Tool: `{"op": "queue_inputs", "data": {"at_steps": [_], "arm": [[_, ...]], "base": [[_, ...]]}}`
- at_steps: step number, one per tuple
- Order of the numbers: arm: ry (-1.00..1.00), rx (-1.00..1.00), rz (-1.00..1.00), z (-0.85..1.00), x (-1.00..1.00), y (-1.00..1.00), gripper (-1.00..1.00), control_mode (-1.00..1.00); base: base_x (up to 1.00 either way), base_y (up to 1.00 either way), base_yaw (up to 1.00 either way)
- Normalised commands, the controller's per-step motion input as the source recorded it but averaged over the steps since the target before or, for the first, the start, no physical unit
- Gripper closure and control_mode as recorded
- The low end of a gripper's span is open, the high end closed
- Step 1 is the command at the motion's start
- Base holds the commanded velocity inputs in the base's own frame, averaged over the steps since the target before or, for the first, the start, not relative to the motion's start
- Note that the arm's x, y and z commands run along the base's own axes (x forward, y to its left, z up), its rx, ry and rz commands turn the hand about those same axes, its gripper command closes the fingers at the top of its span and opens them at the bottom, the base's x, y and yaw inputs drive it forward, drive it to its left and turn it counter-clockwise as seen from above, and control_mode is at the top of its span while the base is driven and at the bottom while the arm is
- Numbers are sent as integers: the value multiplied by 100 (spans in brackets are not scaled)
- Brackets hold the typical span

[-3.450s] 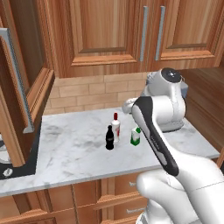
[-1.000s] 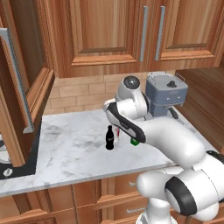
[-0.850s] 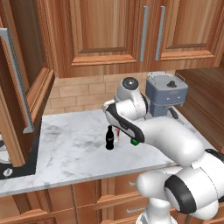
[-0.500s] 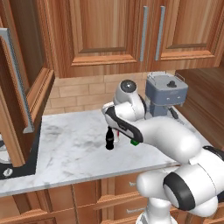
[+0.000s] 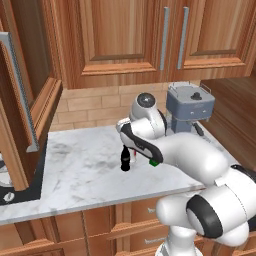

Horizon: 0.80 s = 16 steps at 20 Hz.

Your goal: Sort all alcoholic drinks to one cabinet, and non-alcoholic drinks to the other.

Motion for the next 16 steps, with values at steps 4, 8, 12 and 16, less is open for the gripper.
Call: {"op": "queue_inputs", "data": {"at_steps": [4,8,12,16], "arm": [[1,0,0,-6,17,0,-100,-100],[3,0,0,-25,21,0,-100,-100],[4,0,0,-30,22,0,-100,-100],[4,0,0,-29,20,0,-100,-100]], "base": [[0,0,0],[0,0,0],[0,0,0],[0,0,0]]}}
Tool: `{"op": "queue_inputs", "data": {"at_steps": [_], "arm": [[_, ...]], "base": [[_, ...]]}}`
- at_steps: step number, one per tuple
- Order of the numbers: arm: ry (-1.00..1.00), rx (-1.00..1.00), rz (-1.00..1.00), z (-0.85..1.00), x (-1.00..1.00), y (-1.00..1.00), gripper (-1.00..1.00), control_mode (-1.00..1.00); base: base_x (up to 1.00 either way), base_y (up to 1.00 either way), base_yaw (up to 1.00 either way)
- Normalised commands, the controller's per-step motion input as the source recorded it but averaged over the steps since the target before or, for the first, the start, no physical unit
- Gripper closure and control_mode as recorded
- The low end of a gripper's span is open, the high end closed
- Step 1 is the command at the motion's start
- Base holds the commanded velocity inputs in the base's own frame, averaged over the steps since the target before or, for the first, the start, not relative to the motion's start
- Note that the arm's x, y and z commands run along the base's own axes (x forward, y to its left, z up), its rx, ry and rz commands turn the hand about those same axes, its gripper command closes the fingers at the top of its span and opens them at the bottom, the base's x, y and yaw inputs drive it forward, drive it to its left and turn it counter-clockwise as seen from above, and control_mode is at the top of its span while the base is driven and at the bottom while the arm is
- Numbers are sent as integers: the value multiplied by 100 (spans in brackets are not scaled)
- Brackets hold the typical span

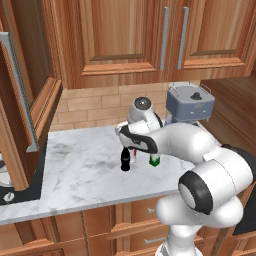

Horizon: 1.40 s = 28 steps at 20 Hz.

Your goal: Sort all alcoholic drinks to one cabinet, and non-alcoholic drinks to the other.

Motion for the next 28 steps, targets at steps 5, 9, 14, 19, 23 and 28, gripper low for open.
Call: {"op": "queue_inputs", "data": {"at_steps": [5,9,14,19,23,28], "arm": [[4,0,0,-27,12,0,-100,-100],[2,0,0,-38,1,0,-100,-100],[4,0,0,-38,-3,0,-100,-100],[1,0,0,-20,1,6,100,-100],[0,0,1,-19,1,1,100,-100],[0,0,2,-19,3,4,100,-100]], "base": [[0,0,0],[0,0,0],[0,0,0],[0,0,0],[0,0,0],[0,0,0]]}}
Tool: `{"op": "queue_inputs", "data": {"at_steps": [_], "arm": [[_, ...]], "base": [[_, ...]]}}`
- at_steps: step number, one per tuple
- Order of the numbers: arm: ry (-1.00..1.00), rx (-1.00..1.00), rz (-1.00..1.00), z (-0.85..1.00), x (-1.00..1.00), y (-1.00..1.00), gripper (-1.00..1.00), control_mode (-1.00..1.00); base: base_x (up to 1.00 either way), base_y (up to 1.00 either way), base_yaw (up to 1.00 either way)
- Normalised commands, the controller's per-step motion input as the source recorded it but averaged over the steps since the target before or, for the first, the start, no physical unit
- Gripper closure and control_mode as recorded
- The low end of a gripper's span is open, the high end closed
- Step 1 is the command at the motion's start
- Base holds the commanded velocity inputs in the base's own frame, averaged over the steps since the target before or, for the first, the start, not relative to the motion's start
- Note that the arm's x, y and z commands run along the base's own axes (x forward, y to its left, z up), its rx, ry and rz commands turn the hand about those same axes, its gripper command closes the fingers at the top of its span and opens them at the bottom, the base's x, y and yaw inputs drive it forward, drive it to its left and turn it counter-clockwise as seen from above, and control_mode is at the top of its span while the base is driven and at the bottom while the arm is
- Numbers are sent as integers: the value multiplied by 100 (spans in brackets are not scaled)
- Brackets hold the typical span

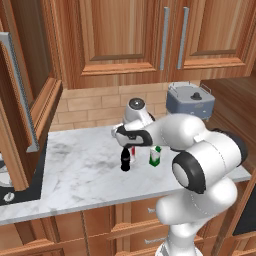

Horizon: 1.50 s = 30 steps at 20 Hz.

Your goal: Sort all alcoholic drinks to one cabinet, and non-alcoholic drinks to the other.

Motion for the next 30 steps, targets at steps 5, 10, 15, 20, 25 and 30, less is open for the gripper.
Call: {"op": "queue_inputs", "data": {"at_steps": [5,10,15,20,25,30], "arm": [[1,0,1,-20,0,7,100,-100],[0,0,0,-16,0,1,100,-100],[0,0,0,-16,0,0,100,-100],[0,0,0,-7,0,0,100,-100],[0,0,0,19,0,0,100,-100],[0,0,0,40,-10,0,100,-100]], "base": [[0,0,0],[0,0,0],[0,0,0],[0,0,0],[0,0,0],[0,0,0]]}}
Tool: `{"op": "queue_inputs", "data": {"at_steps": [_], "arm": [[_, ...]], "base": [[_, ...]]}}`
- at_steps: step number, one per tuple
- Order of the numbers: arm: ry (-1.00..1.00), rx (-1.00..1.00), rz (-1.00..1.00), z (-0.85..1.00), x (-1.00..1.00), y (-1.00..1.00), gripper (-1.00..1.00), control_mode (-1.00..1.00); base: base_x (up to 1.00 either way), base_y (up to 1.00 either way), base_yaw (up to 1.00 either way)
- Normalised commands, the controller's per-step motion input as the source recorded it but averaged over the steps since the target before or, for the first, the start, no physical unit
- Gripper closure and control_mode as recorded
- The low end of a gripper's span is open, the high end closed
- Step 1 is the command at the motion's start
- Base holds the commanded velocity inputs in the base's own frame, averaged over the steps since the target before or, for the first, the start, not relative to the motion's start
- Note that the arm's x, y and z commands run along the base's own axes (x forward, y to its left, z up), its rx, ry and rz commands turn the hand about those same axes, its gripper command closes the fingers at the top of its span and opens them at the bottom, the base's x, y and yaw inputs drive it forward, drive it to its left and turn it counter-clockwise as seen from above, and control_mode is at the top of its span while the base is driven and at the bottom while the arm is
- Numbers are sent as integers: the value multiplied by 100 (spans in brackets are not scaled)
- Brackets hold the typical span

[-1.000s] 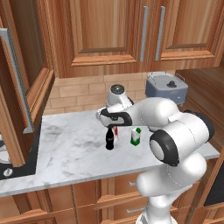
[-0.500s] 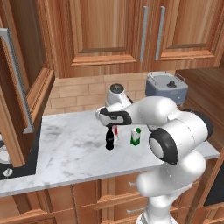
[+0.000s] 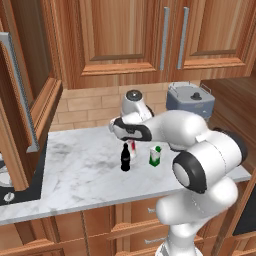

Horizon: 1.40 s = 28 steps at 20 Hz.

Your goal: Sort all alcoholic drinks to one cabinet, and non-alcoholic drinks to the other.

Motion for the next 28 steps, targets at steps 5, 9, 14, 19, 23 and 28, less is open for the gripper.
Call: {"op": "queue_inputs", "data": {"at_steps": [5,9,14,19,23,28], "arm": [[-3,0,0,34,-38,-20,100,-100],[-7,2,0,35,-49,-33,100,-100],[-11,1,0,44,-38,-25,100,-100],[-16,1,0,43,-45,-14,100,-100],[-13,2,0,46,-50,-3,100,-100],[-4,3,0,51,-51,-2,100,-100]], "base": [[0,0,0],[0,0,0],[0,0,0],[0,0,0],[0,0,0],[0,0,0]]}}
